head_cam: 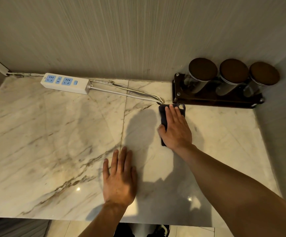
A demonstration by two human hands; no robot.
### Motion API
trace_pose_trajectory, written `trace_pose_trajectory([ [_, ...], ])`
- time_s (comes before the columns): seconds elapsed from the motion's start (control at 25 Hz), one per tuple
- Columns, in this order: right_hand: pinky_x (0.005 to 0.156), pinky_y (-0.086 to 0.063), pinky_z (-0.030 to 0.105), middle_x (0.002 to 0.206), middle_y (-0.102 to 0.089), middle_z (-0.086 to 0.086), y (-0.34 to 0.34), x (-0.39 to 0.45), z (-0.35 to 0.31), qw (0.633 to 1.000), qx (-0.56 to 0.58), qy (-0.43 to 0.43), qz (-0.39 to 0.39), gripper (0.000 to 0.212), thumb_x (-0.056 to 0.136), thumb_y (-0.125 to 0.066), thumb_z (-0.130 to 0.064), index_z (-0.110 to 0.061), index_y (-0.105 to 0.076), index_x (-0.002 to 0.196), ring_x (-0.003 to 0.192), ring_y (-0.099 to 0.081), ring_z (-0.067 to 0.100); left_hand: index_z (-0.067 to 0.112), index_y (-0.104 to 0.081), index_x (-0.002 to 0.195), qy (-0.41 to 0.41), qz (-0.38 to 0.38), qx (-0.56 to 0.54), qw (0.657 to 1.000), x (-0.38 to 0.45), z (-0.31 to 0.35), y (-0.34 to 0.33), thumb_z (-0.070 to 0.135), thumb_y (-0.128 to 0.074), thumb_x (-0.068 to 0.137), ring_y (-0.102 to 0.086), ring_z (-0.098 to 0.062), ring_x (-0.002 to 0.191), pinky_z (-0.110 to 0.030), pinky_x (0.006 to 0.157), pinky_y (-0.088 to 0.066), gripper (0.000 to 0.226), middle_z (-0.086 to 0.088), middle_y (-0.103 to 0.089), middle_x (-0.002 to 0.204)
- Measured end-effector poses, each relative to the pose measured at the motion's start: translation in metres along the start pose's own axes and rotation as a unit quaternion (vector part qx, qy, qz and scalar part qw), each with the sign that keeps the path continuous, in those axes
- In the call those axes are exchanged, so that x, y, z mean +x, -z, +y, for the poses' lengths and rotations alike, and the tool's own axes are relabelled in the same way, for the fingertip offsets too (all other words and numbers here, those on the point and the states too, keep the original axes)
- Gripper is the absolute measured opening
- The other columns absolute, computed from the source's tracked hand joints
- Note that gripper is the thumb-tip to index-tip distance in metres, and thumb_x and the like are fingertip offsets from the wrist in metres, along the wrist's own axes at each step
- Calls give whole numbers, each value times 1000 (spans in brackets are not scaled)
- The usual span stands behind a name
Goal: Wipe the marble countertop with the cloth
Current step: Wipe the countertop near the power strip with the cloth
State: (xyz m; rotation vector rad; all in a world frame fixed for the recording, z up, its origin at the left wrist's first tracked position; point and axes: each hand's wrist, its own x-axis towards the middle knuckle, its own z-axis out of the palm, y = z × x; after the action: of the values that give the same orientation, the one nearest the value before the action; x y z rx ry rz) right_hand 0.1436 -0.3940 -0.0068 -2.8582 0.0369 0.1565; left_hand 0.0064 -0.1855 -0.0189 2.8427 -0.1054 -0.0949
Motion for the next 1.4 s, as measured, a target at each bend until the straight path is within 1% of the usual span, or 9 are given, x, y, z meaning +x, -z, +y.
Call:
trace_pose_trajectory([
  [0.12,118,-1,36,161,-1,3,-4,-1,-6,997,23,-68,19,68,95,-32,-40,-17,-5,152,146,4,18,16,-37,143,1,-1,-1,1000,0,0,-1,31,-34,93,-17,-23,143,-54,112,-15,53,-5,-36,151],
  [0.28,118,-2,38,160,-5,6,-11,-5,-13,984,50,-158,62,68,94,-30,-39,-13,-6,152,146,2,20,16,-39,142,-2,2,-3,1000,0,1,-1,31,-34,93,-19,-24,142,-54,112,-15,52,-5,-37,150],
  [0.44,118,-2,39,160,-3,8,-13,-14,-19,973,66,-208,82,66,96,-31,-36,-11,-5,152,146,3,22,16,-39,142,-2,6,-4,1000,1,0,-2,30,-34,93,-20,-25,142,-53,113,-13,51,-6,-37,150],
  [0.6,118,-2,39,160,-3,8,-17,-27,-22,968,70,-223,88,65,96,-30,-34,-10,-5,152,146,3,22,16,-39,141,-3,4,-1,1000,1,0,-1,32,-32,93,-22,-25,142,-52,113,-12,51,-5,-39,149],
  [0.84,118,-1,37,160,-7,9,-22,-56,-22,969,58,-221,97,65,95,-33,-32,-8,-8,151,146,0,22,18,-38,142,3,6,5,1000,1,1,-3,33,-30,94,-22,-23,141,-50,113,-11,51,-4,-37,150],
  [0.96,118,-4,37,158,-14,12,-26,-74,-24,966,52,-224,119,66,92,-28,-35,-6,-14,150,146,-6,24,18,-37,142,13,0,17,1000,2,1,-4,35,-27,94,-23,-22,141,-48,114,-8,52,-3,-36,150],
  [1.08,118,-10,40,157,-20,13,-29,-92,-26,963,50,-230,130,69,88,-22,-37,-5,-19,149,145,-12,26,19,-35,143,17,-2,24,1000,0,1,-5,36,-25,94,-19,-20,142,-46,114,-5,53,-1,-33,152],
  [1.28,116,-16,43,153,-28,16,-34,-121,-29,960,46,-238,137,67,89,-29,-35,-2,-26,147,143,-21,29,18,-35,143,12,3,23,1000,0,1,-5,38,-21,94,-18,-21,143,-47,115,-6,55,-2,-33,152],
  [1.4,117,-17,44,155,-24,16,-37,-139,-30,963,47,-236,120,66,91,-28,-35,-2,-23,148,144,-17,28,19,-30,146,10,2,26,1000,-1,1,-4,40,-17,95,-10,-19,144,-47,116,-3,56,-1,-27,155],
])
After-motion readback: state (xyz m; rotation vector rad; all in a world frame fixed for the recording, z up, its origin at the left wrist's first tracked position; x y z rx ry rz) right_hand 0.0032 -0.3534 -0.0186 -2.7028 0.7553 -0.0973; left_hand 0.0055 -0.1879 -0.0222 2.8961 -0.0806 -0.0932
